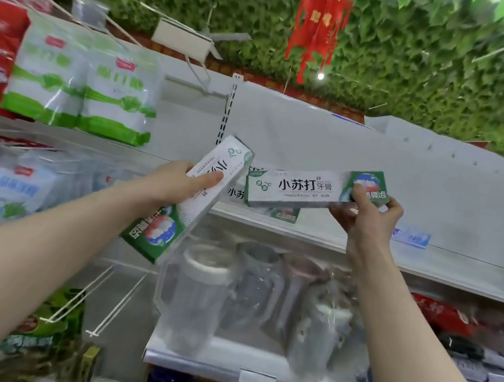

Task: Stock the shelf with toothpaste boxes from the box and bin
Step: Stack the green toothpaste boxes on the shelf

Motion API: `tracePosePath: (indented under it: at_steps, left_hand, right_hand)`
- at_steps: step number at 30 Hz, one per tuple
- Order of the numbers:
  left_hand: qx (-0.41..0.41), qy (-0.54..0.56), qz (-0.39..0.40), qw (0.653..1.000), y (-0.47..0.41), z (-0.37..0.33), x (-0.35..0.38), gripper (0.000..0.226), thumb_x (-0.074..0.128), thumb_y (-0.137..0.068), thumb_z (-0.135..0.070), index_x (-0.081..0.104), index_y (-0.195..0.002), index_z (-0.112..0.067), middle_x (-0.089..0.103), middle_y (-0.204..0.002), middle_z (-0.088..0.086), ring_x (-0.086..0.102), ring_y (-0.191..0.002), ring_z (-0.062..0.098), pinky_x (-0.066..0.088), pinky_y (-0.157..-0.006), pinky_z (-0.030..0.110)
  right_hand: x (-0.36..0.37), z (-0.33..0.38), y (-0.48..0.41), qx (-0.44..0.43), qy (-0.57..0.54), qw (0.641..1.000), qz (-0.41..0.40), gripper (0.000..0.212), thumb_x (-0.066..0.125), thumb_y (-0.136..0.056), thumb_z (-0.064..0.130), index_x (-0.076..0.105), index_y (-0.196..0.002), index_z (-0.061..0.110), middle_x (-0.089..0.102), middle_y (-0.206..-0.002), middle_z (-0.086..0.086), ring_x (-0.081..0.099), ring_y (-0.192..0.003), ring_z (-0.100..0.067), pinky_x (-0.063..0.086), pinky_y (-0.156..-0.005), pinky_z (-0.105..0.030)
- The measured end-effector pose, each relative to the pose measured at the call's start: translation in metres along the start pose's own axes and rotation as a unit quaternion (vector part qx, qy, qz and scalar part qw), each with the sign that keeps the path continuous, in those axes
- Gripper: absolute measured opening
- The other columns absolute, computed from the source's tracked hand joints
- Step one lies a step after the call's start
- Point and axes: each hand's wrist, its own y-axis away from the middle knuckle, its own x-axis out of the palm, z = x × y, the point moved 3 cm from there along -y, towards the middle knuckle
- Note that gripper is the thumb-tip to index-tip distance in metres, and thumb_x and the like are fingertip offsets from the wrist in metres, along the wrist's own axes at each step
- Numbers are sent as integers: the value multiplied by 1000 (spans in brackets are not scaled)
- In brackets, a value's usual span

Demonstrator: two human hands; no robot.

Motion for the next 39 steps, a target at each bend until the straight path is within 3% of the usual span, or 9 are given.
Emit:
tracePosePath:
  at_steps: [4, 9, 12, 18, 25, 32, 35, 37, 39]
  left_hand:
    - [-30, 37, -10, 999, -16, 7, 11, 67, 59, -66, -74, 66, -106, -21, 74, -95, 2, 70, -87, 26, 54, -88, 46]
    - [-40, 37, -45, 998, -33, 13, 20, 75, 56, -59, -79, 65, -108, -22, 74, -95, 2, 70, -86, 26, 55, -86, 47]
    - [-47, 35, -66, 996, -43, 15, 25, 62, 60, -75, -71, 62, -111, -21, 72, -98, 3, 69, -88, 26, 55, -86, 44]
    - [-39, 16, -98, 994, -57, 20, 28, 75, 57, -60, -81, 67, -107, -23, 73, -95, -2, 70, -87, 21, 55, -86, 43]
    - [-29, 7, -78, 996, -64, 20, 35, 57, 61, -76, -72, 65, -107, -25, 73, -95, -4, 69, -83, 17, 55, -71, 33]
    - [-15, 19, -38, 999, -61, 16, 49, 47, 63, -83, -59, 61, -110, -21, 71, -97, -2, 68, -84, 16, 53, -71, 32]
    - [-3, 2, -22, 1000, -56, 11, 53, 41, 62, -84, -57, 60, -109, -24, 70, -96, -5, 66, -81, 13, 48, -63, 27]
    - [12, -20, -8, 1000, -53, 8, 54, 43, 63, -83, -60, 61, -111, -27, 71, -96, -7, 68, -82, 12, 53, -67, 29]
    - [15, -15, -9, 1000, -52, 6, 55, 48, 64, -81, -61, 60, -113, -27, 71, -98, -7, 69, -83, 14, 57, -76, 36]
  right_hand:
    - [12, -21, -32, 25, -38, 999, 25, 55, 70, -88, 9, 32, -128, 14, 60, -118, -17, 67, -76, -28, 61, -71, -43]
    - [26, -56, -66, 55, -15, 996, 63, 50, 67, -91, 9, 34, -129, 11, 56, -125, -21, 67, -93, -33, 61, -76, -45]
    - [32, -75, -83, 68, -2, 994, 82, 49, 66, -92, 7, 33, -128, 14, 57, -120, -15, 67, -103, -32, 60, -80, -44]
    - [26, -104, -108, 12, 156, 983, 91, 47, 74, -87, 20, 48, -126, 12, 62, -103, 5, 59, -84, -1, 43, -60, -8]
    - [39, -127, -117, -9, 379, 923, 69, 42, 66, -82, 46, 62, -106, 12, 69, -103, -7, 65, -92, -26, 54, -85, -42]
    - [62, -126, -108, -16, 526, 840, 133, 47, 60, -71, 60, 67, -89, 16, 72, -80, -3, 69, -85, -28, 55, -81, -39]
    - [58, -120, -97, -57, 583, 804, 103, 48, 60, -87, 51, 62, -111, 10, 65, -111, -14, 59, -107, -35, 47, -92, -38]
    - [56, -103, -83, -129, 562, 815, 61, 50, 58, -93, 39, 50, -132, 10, 52, -129, -15, 51, -117, -34, 40, -97, -39]
    - [58, -89, -67, -165, 460, 870, 71, 41, 55, -93, 34, 50, -130, 16, 58, -121, -7, 60, -102, -24, 47, -91, -37]
